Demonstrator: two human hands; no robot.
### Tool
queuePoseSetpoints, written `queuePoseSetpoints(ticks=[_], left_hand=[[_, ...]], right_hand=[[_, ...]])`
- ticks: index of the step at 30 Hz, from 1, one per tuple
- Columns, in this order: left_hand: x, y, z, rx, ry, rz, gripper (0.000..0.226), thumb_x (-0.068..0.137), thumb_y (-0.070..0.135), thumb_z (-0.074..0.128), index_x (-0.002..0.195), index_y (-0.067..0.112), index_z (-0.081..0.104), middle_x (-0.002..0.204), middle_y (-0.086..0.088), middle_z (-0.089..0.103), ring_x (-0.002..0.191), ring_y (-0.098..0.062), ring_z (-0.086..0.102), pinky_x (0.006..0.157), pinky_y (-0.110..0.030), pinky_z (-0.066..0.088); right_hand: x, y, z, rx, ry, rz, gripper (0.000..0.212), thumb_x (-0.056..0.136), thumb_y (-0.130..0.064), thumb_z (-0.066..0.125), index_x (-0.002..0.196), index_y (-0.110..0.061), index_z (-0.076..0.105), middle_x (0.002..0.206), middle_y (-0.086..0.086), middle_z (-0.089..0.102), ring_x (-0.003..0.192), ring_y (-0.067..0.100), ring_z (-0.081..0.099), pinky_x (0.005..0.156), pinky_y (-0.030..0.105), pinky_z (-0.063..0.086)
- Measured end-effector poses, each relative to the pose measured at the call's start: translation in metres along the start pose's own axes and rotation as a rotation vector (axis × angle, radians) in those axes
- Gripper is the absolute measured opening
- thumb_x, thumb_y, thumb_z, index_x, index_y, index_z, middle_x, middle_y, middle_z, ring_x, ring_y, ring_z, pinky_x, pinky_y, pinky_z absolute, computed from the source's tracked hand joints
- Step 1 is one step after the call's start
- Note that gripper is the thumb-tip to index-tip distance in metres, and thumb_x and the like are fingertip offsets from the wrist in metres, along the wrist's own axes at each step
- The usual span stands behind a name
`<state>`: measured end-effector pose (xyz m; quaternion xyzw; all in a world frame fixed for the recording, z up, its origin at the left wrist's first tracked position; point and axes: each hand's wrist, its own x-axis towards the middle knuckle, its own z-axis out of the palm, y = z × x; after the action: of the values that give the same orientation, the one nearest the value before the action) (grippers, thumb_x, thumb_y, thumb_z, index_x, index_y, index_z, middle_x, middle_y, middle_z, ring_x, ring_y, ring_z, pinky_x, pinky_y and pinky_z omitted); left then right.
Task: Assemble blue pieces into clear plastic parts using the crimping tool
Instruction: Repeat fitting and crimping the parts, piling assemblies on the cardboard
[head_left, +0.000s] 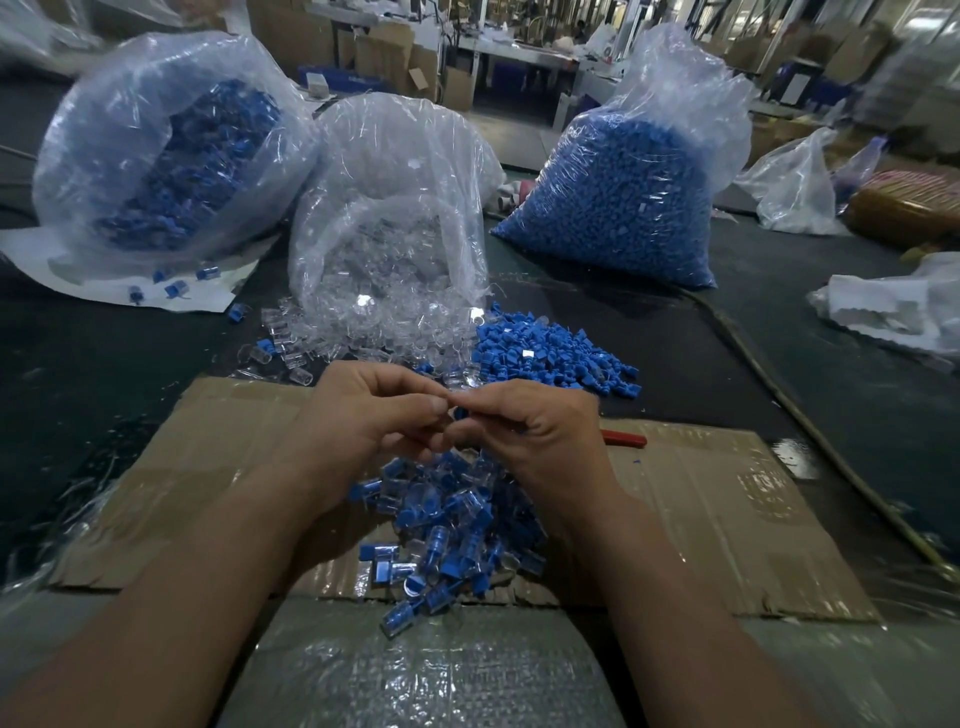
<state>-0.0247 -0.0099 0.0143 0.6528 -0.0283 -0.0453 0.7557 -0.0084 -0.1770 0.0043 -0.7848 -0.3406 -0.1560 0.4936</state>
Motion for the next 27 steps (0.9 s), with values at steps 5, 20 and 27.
queuePoseSetpoints(ticks=[5, 20, 27], left_hand=[[0.0006, -0.0006, -0.0024, -0.047, -0.051, -0.007, 0.010, 0.061, 0.010, 0.066, 0.066, 0.011, 0.074, 0.061, -0.012, 0.068, 0.052, -0.016, 0.064, 0.046, -0.018, 0.050], [-0.0009, 0.0015, -0.0017, -0.148, -0.072, -0.009, 0.024, 0.059, -0.003, 0.052, 0.062, 0.006, 0.073, 0.059, -0.012, 0.067, 0.050, -0.018, 0.064, 0.045, -0.020, 0.051], [-0.0008, 0.0024, 0.0005, -0.116, -0.082, -0.013, 0.012, 0.062, 0.007, 0.062, 0.062, 0.010, 0.073, 0.060, -0.011, 0.067, 0.050, -0.018, 0.064, 0.044, -0.019, 0.050]], right_hand=[[-0.0003, 0.0014, 0.0001, 0.073, 0.051, 0.022, 0.029, 0.072, -0.009, 0.074, 0.100, -0.002, 0.069, 0.086, 0.009, 0.072, 0.074, 0.018, 0.069, 0.065, 0.040, 0.058], [-0.0007, 0.0024, 0.0013, 0.097, 0.136, -0.097, 0.033, 0.071, -0.009, 0.072, 0.104, -0.009, 0.063, 0.087, -0.006, 0.067, 0.071, 0.012, 0.067, 0.066, 0.018, 0.055], [-0.0013, 0.0024, 0.0003, 0.110, 0.112, -0.062, 0.033, 0.072, -0.011, 0.072, 0.103, -0.008, 0.064, 0.083, 0.001, 0.071, 0.071, 0.015, 0.069, 0.064, 0.033, 0.058]])
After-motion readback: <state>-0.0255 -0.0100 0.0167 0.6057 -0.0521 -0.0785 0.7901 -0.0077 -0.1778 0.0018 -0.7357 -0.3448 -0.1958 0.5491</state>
